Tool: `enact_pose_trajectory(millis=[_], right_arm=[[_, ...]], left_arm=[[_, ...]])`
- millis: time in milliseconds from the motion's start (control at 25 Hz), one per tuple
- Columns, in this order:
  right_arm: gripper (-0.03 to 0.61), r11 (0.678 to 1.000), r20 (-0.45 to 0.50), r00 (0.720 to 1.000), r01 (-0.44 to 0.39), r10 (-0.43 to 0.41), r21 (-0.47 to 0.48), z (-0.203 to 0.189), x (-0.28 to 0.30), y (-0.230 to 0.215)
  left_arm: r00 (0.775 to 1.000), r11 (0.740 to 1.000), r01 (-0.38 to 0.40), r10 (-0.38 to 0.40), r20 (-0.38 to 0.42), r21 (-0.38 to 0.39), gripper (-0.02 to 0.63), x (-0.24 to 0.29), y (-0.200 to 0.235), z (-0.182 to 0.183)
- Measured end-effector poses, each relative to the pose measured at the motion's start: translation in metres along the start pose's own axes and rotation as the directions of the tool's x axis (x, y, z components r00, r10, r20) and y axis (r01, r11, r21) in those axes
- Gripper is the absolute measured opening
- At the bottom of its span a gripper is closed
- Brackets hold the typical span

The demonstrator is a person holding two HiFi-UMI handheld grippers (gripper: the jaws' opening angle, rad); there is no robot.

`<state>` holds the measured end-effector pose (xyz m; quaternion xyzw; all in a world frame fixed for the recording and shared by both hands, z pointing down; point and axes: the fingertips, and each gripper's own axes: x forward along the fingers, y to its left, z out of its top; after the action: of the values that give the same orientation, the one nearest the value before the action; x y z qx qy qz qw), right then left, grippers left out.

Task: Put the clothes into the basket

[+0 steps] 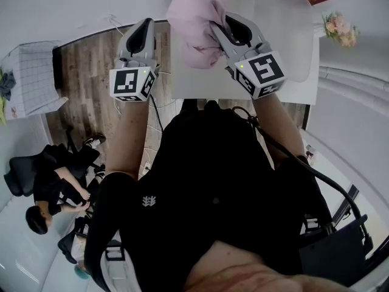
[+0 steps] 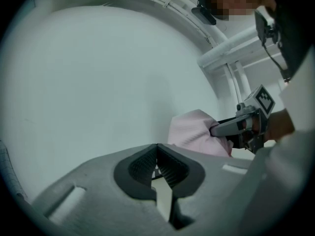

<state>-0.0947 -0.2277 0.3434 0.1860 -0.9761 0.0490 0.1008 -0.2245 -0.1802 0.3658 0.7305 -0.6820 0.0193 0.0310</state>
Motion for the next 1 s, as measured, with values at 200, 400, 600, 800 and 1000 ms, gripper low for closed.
enact_pose_trajectory(millis=[200,400,600,800,1000], right_arm=[[0.075,0.999,0.035,0.999,0.023,-0.022,-0.028,0.034,-0.002,-0.001],[0.075,0.998,0.065,0.997,0.044,-0.041,-0.044,0.054,-0.009,-0.01],[0.075,0.997,0.093,0.994,0.069,-0.065,-0.041,0.073,-0.02,-0.021],[0.075,0.993,0.121,0.987,0.11,-0.104,-0.04,0.088,-0.034,-0.037],[0.074,0.987,0.149,0.977,0.157,-0.15,-0.035,0.103,-0.05,-0.057]], left_arm=[[0.999,1.0,0.012,-0.012,0.036,0.0,0.0,0.003,0.006,0.024],[0.998,1.0,0.02,-0.02,0.06,0.01,0.0,0.011,0.005,0.041],[0.996,0.999,0.035,-0.037,0.087,0.024,0.0,0.02,-0.001,0.059],[0.992,0.998,0.057,-0.06,0.11,0.03,0.0,0.029,-0.009,0.071],[0.989,0.996,0.079,-0.082,0.122,0.028,0.0,0.039,-0.02,0.078]])
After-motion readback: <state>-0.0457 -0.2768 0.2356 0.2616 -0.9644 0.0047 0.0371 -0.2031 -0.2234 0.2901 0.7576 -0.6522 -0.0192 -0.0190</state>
